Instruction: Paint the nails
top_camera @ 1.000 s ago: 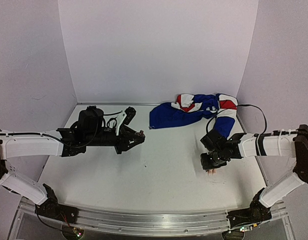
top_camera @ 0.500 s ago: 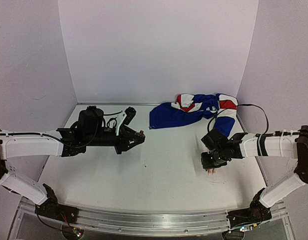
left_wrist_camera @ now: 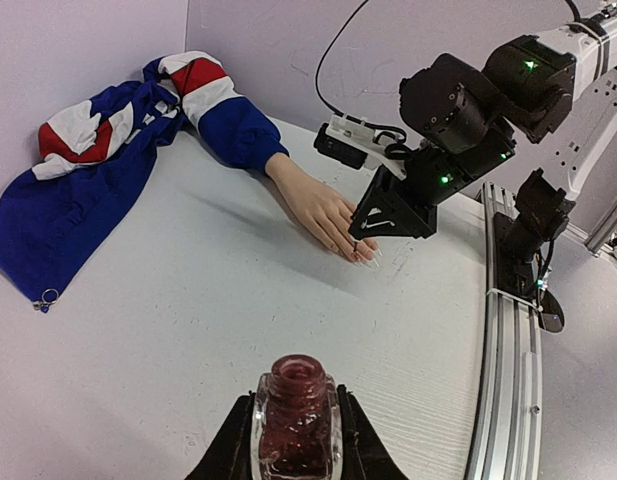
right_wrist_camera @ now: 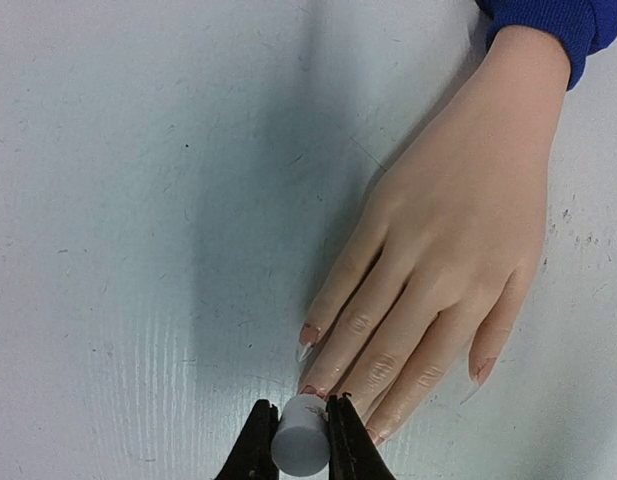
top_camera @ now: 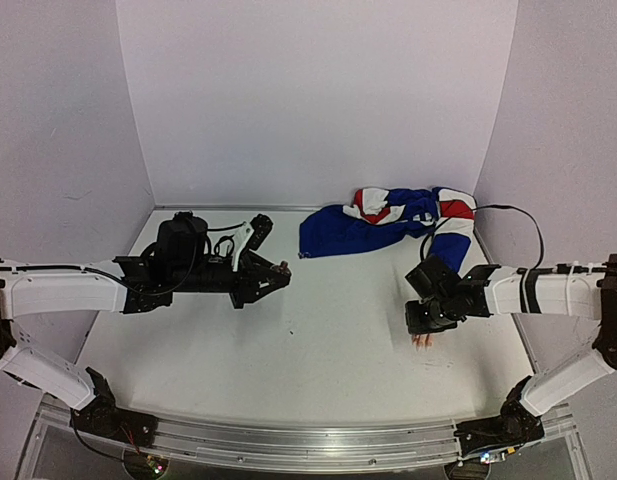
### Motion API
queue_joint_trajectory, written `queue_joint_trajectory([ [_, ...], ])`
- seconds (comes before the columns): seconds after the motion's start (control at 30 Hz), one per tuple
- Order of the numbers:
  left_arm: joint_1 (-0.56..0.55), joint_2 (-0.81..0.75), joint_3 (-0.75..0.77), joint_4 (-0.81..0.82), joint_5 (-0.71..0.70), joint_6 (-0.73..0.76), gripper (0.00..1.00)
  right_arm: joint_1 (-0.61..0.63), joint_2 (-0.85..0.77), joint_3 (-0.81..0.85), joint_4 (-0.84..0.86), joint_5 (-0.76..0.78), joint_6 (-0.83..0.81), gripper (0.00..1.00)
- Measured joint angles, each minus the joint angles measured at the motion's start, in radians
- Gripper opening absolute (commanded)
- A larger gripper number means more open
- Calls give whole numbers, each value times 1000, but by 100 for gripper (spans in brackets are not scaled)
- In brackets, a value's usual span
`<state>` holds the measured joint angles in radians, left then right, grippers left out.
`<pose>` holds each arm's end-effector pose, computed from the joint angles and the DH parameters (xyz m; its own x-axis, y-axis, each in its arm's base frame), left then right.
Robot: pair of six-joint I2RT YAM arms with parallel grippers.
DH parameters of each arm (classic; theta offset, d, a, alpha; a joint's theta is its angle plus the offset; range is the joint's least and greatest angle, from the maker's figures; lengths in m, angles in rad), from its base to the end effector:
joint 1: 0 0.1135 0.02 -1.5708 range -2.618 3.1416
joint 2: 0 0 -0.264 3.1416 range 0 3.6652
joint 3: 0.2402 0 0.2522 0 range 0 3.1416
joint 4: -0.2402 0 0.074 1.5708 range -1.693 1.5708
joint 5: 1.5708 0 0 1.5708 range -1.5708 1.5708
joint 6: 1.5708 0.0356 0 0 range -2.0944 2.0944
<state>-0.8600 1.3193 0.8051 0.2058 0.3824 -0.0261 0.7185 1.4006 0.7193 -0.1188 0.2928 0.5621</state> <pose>0.1851 -0.2353 0.2685 -0.2224 0.2212 -0.9495 0.9296 0.3417 -0.1381 0.2165 0.1757 0.1885 -0.7122 0.0551 -0.6998 -0.1173 0.9735 0.1961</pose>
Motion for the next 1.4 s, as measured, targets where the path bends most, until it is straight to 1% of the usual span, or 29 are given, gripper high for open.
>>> queue_joint_trajectory([
  [1.4,0,0,0,-8,7,0,0,0,24,-1,-7,-19,19,0],
])
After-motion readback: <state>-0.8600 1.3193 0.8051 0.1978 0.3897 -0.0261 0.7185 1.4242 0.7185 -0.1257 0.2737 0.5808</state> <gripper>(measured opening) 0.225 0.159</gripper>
